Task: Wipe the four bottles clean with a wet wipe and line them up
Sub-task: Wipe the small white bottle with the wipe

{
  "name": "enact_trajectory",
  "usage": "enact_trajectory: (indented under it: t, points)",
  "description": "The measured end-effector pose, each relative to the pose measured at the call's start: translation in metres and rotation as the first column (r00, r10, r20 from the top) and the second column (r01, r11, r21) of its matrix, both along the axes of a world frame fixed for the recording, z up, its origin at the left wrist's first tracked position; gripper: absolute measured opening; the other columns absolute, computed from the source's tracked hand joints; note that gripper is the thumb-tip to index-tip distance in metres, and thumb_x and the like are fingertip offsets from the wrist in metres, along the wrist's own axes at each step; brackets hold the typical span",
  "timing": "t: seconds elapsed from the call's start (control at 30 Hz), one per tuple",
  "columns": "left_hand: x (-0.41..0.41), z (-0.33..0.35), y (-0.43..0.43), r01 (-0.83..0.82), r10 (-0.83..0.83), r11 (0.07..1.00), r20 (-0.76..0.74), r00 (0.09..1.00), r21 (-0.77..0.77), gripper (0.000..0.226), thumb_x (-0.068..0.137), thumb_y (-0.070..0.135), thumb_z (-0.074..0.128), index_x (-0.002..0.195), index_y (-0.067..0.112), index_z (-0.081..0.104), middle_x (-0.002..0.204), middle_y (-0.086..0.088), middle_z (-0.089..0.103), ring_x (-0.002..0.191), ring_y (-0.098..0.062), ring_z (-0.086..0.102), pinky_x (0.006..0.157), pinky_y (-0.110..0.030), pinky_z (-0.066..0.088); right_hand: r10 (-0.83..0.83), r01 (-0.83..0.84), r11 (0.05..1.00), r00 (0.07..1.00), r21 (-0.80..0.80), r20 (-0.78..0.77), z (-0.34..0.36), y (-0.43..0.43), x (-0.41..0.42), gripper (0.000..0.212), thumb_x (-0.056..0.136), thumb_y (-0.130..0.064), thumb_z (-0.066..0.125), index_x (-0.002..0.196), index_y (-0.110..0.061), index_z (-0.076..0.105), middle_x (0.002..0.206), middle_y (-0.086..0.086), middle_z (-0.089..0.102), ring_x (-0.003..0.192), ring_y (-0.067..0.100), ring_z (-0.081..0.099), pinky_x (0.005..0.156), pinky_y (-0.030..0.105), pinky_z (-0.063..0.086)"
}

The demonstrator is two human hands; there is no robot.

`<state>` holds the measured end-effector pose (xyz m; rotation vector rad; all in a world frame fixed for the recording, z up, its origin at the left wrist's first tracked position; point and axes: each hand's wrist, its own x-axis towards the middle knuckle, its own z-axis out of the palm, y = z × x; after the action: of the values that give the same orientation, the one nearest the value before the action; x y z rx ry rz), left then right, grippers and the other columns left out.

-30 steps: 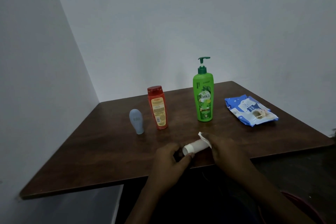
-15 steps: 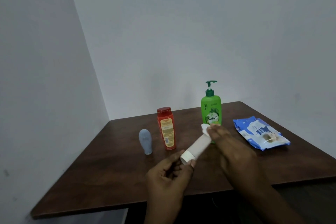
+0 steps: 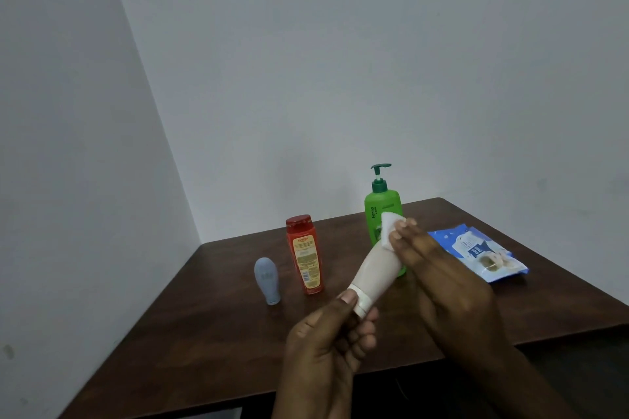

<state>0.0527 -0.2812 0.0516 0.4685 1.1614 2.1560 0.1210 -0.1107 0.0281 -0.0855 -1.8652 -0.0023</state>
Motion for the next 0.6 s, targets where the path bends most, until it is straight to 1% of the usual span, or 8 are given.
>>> enact_trajectory:
  t: [0.1, 0.2, 0.27, 0.33, 0.37, 0.43, 0.53, 0.6]
  points:
    - [0.002, 0.01, 0.002, 0.054, -0.061, 0.997, 0.147, 0.987, 0.046, 0.016, 0.067, 0.017, 0.075, 0.068, 0.002, 0.082, 0.07, -0.021, 0.071, 0.045, -0.016, 0.065, 0.042, -0.021, 0.054, 0.057, -0.058, 0.991, 0.998, 0.123, 0.012, -0.005, -0.024, -0.001, 0.041, 0.098, 0.002, 0.035, 0.131, 0.003, 0.059, 0.143, 0.017, 0.054, 0.139, 0.026, 0.049, 0.114, 0.039, 0.042]
    - [0.002, 0.018, 0.001, 0.092, -0.11, 0.992, 0.229, 0.967, 0.091, 0.019, 0.065, 0.015, 0.078, 0.075, 0.0, 0.083, 0.073, -0.017, 0.072, 0.047, -0.016, 0.067, 0.045, -0.021, 0.055, 0.116, -0.126, 0.958, 0.992, 0.258, 0.056, -0.001, -0.027, 0.003, 0.035, 0.105, -0.011, 0.037, 0.127, 0.001, 0.062, 0.139, 0.017, 0.057, 0.136, 0.027, 0.052, 0.11, 0.04, 0.045]
    - [0.001, 0.018, 0.0, 0.109, -0.126, 0.991, 0.247, 0.961, 0.082, 0.03, 0.065, 0.016, 0.079, 0.088, -0.002, 0.082, 0.076, -0.022, 0.073, 0.047, -0.017, 0.067, 0.045, -0.022, 0.055, 0.079, -0.087, 0.966, 0.996, 0.244, 0.044, 0.006, -0.014, 0.008, 0.037, 0.102, -0.003, 0.036, 0.13, 0.001, 0.059, 0.141, 0.017, 0.055, 0.138, 0.026, 0.049, 0.113, 0.04, 0.043]
    - [0.0, 0.017, 0.0, 0.133, -0.144, 0.989, 0.275, 0.95, 0.06, 0.047, 0.067, 0.018, 0.08, 0.11, -0.001, 0.076, 0.078, -0.024, 0.072, 0.047, -0.018, 0.065, 0.045, -0.022, 0.054, 0.013, -0.013, 0.99, 1.0, 0.143, 0.007, 0.012, -0.002, 0.011, 0.048, 0.089, 0.012, 0.044, 0.134, 0.002, 0.057, 0.145, 0.017, 0.052, 0.14, 0.026, 0.047, 0.113, 0.043, 0.043]
    - [0.0, 0.016, 0.0, 0.149, -0.159, 0.987, 0.296, 0.942, 0.056, 0.053, 0.067, 0.018, 0.08, 0.116, -0.001, 0.073, 0.078, -0.024, 0.072, 0.047, -0.018, 0.064, 0.045, -0.022, 0.054, -0.017, 0.019, 0.995, 1.0, 0.096, -0.018, 0.014, 0.0, 0.011, 0.052, 0.085, 0.016, 0.05, 0.135, 0.002, 0.056, 0.146, 0.016, 0.052, 0.14, 0.026, 0.047, 0.112, 0.044, 0.043]
    - [0.0, 0.016, 0.002, 0.184, -0.193, 0.981, 0.328, 0.925, 0.058, 0.058, 0.062, 0.02, 0.082, 0.116, 0.0, 0.074, 0.079, -0.021, 0.072, 0.048, -0.017, 0.063, 0.045, -0.021, 0.053, -0.026, 0.03, 0.997, 0.998, 0.074, -0.052, 0.014, -0.008, 0.009, 0.049, 0.087, 0.015, 0.05, 0.134, 0.003, 0.057, 0.145, 0.017, 0.052, 0.14, 0.026, 0.047, 0.113, 0.043, 0.043]
    - [-0.002, 0.015, 0.004, 0.224, -0.239, 0.971, 0.354, 0.904, 0.084, 0.046, 0.061, 0.019, 0.084, 0.102, 0.0, 0.077, 0.08, -0.014, 0.072, 0.05, -0.015, 0.064, 0.048, -0.021, 0.053, 0.089, -0.093, 0.974, 0.996, 0.209, 0.025, 0.006, -0.028, 0.008, 0.038, 0.099, -0.001, 0.039, 0.129, 0.006, 0.06, 0.14, 0.021, 0.056, 0.138, 0.031, 0.049, 0.112, 0.046, 0.043]
    - [-0.004, 0.013, 0.004, 0.224, -0.247, 0.969, 0.371, 0.895, 0.105, 0.049, 0.064, 0.018, 0.085, 0.108, 0.001, 0.077, 0.082, -0.011, 0.072, 0.052, -0.015, 0.065, 0.047, -0.021, 0.054, 0.134, -0.152, 0.951, 0.988, 0.27, 0.082, 0.002, -0.028, 0.011, 0.035, 0.101, -0.006, 0.042, 0.126, 0.005, 0.064, 0.137, 0.021, 0.058, 0.136, 0.031, 0.051, 0.109, 0.047, 0.046]
